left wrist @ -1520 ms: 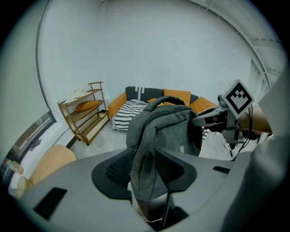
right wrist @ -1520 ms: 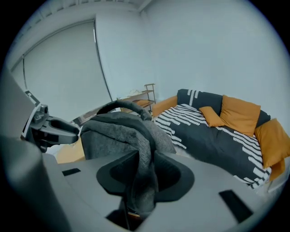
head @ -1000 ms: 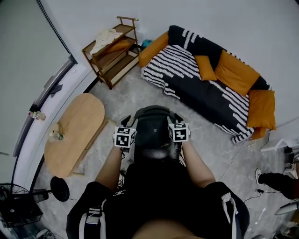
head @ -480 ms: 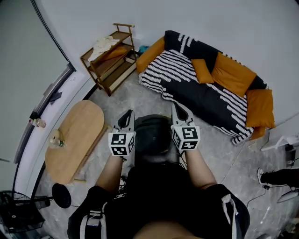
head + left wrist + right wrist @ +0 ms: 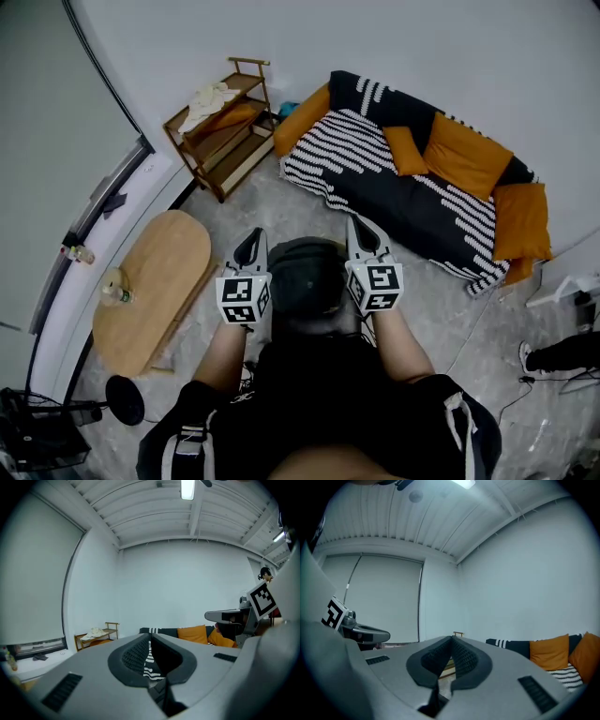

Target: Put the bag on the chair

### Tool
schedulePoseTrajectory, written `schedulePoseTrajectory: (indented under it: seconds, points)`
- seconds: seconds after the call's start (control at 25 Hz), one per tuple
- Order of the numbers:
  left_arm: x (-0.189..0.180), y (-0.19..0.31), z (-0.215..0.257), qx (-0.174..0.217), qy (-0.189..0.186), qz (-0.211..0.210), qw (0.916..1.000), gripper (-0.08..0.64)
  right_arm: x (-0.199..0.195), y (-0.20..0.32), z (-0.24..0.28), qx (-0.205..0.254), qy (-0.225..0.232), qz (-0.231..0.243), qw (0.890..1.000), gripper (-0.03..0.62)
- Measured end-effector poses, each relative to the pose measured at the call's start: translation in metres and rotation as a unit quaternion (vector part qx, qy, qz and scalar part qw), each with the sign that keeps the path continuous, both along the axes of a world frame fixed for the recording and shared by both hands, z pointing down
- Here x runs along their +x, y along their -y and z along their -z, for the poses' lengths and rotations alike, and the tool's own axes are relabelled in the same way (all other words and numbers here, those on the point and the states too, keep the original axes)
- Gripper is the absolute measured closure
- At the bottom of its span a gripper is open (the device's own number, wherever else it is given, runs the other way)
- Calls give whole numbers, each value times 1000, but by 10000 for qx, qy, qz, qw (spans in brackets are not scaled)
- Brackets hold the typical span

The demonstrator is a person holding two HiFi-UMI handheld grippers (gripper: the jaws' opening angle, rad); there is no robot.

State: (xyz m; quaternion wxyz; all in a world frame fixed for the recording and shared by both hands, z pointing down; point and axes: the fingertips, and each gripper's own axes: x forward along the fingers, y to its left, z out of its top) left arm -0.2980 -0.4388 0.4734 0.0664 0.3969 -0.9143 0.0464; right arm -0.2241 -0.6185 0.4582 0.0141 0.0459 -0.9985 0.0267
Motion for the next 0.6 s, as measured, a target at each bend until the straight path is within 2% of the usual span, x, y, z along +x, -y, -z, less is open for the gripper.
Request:
schedulePoseTrajectory:
  seconds: [0.32, 0.48, 0.6]
  points:
    - [9, 1, 2, -69, 75, -58, 9999, 528, 5, -6, -5, 39, -54, 17, 10000, 580]
    - [9, 3, -4, -2, -154, -121, 9998, 528, 4, -7, -7, 21, -51, 44, 10000, 580]
    - [12, 0, -6, -29, -192, -125, 9997, 528, 6, -12, -8, 17, -74, 72, 9999, 580]
